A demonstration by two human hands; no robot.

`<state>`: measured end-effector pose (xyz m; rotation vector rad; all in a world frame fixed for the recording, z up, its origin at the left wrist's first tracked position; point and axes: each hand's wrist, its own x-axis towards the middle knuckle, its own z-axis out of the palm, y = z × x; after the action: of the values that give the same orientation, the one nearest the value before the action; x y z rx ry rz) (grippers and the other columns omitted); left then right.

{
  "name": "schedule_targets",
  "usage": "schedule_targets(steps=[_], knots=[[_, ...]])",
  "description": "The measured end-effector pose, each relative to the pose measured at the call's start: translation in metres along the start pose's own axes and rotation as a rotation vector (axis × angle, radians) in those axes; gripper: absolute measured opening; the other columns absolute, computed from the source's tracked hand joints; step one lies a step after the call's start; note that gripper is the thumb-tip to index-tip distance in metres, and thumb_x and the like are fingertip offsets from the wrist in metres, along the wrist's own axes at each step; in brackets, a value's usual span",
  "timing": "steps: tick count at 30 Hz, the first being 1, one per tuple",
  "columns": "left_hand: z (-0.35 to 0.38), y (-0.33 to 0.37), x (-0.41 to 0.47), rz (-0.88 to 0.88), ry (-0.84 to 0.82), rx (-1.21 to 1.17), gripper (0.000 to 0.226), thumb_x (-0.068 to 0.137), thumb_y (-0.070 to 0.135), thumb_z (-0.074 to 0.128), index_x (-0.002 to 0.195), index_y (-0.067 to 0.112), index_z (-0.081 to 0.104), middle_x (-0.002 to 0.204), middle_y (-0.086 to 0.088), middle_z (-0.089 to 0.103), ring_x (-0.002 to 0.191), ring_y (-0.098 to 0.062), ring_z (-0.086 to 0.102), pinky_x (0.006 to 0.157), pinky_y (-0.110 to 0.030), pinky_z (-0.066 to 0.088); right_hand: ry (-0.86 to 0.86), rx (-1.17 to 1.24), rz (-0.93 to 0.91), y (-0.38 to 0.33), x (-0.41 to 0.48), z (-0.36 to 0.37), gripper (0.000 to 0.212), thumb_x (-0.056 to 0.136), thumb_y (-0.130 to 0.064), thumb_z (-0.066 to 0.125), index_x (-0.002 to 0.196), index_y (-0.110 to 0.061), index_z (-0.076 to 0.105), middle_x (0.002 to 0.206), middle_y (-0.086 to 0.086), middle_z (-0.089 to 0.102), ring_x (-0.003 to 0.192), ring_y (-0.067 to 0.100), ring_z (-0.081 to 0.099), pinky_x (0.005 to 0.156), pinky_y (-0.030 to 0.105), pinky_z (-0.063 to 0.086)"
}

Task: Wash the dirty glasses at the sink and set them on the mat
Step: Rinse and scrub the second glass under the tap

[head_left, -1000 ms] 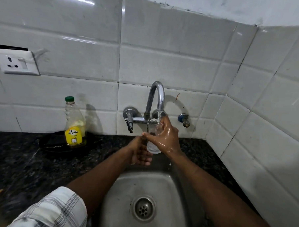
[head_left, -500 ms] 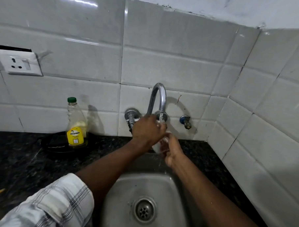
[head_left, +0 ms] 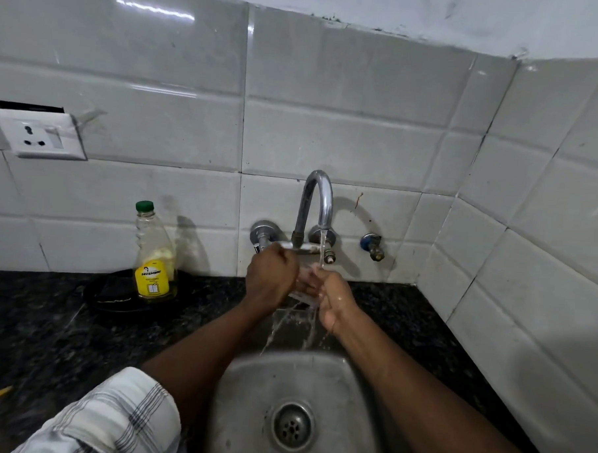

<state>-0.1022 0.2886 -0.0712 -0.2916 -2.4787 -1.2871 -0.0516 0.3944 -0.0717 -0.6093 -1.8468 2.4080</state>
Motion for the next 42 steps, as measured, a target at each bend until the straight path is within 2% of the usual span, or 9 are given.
schedule_targets(steps=[7,10,15,19,26,31,33,38,42], knots=[[0.004,-0.028,-0.013,-0.524,-0.300,-0.466,0.041,0.097,0.041,0.043,0.093,0.009,0.069,0.097,-0.016,0.072,0.089,-0.033,0.068,0.082,-0.042,0.056,-0.230,-1.002,-0.573,-0.018,-0.007,-0.007,0.011,0.087,-0.002,0.063,0.092,-0.011,0.067,0.086,0.000,0.072,0.077,0.005,0.069,0.069,0.019,0.055],[0.010,-0.021,-0.018,-0.598,-0.191,-0.773,0.032,0.093,0.040,0.057,0.088,0.012,0.073,0.086,-0.011,0.075,0.082,-0.030,0.070,0.077,-0.041,0.057,-0.188,-0.793,-0.555,-0.026,-0.007,-0.007,0.012,0.085,0.003,0.063,0.090,-0.006,0.069,0.080,0.000,0.072,0.071,0.006,0.070,0.066,0.018,0.054],[0.006,-0.018,-0.019,-0.060,0.104,-0.421,0.020,0.090,0.008,0.063,0.071,0.010,0.069,0.063,0.003,0.063,0.060,-0.012,0.060,0.055,-0.011,0.044,-0.547,-0.507,-0.070,-0.028,0.000,-0.029,0.036,0.087,0.011,0.052,0.117,-0.003,0.065,0.111,0.009,0.073,0.111,0.022,0.066,0.089,0.031,0.054],[-0.004,-0.020,-0.010,0.244,0.072,-0.331,0.010,0.090,0.009,0.065,0.083,0.008,0.072,0.072,0.001,0.069,0.068,-0.007,0.065,0.064,-0.012,0.051,-0.772,-0.211,0.154,-0.024,0.007,-0.034,0.080,0.072,0.023,0.042,0.133,-0.026,0.057,0.130,0.003,0.064,0.124,0.021,0.057,0.066,0.024,0.048],[-0.012,-0.020,0.014,-0.831,-0.618,-0.611,0.026,0.093,0.030,0.038,0.090,0.011,0.054,0.077,-0.012,0.062,0.069,-0.026,0.057,0.058,-0.030,0.047,-0.696,-1.484,-0.814,-0.035,0.010,-0.021,0.042,0.084,-0.003,0.064,0.125,-0.015,0.065,0.122,0.006,0.068,0.110,0.018,0.063,0.098,0.038,0.051],[-0.002,-0.021,0.011,-0.844,-0.535,-0.734,0.030,0.093,0.033,0.037,0.092,0.008,0.054,0.078,-0.014,0.063,0.066,-0.026,0.056,0.059,-0.027,0.044,-0.567,-0.815,-0.272,-0.035,0.003,-0.022,0.027,0.087,-0.004,0.064,0.112,-0.011,0.070,0.107,0.003,0.075,0.103,0.017,0.070,0.102,0.047,0.049],[0.005,-0.023,0.014,-0.821,-0.477,-0.778,0.034,0.095,0.035,0.040,0.101,0.007,0.058,0.087,-0.015,0.067,0.077,-0.030,0.062,0.065,-0.031,0.048,-0.478,-0.751,-0.325,-0.036,0.001,-0.023,0.017,0.091,-0.011,0.063,0.105,-0.008,0.072,0.102,0.006,0.076,0.099,0.020,0.072,0.099,0.044,0.051],[0.011,-0.033,0.014,-0.779,-0.323,-0.592,0.038,0.091,0.032,0.048,0.113,0.003,0.061,0.113,-0.026,0.068,0.093,-0.035,0.066,0.073,-0.038,0.051,-0.405,-1.533,-0.762,-0.051,-0.003,-0.022,0.007,0.089,-0.010,0.059,0.089,-0.016,0.063,0.085,-0.006,0.064,0.077,0.012,0.058,0.065,0.022,0.042],[-0.005,-0.026,0.021,-0.512,0.056,-0.174,0.043,0.095,0.038,0.054,0.117,0.001,0.059,0.113,-0.020,0.068,0.102,-0.037,0.064,0.076,-0.037,0.050,-0.387,-1.609,-0.786,-0.068,-0.005,-0.026,0.007,0.090,-0.020,0.060,0.084,-0.018,0.059,0.084,-0.003,0.065,0.076,0.013,0.057,0.065,0.025,0.043]])
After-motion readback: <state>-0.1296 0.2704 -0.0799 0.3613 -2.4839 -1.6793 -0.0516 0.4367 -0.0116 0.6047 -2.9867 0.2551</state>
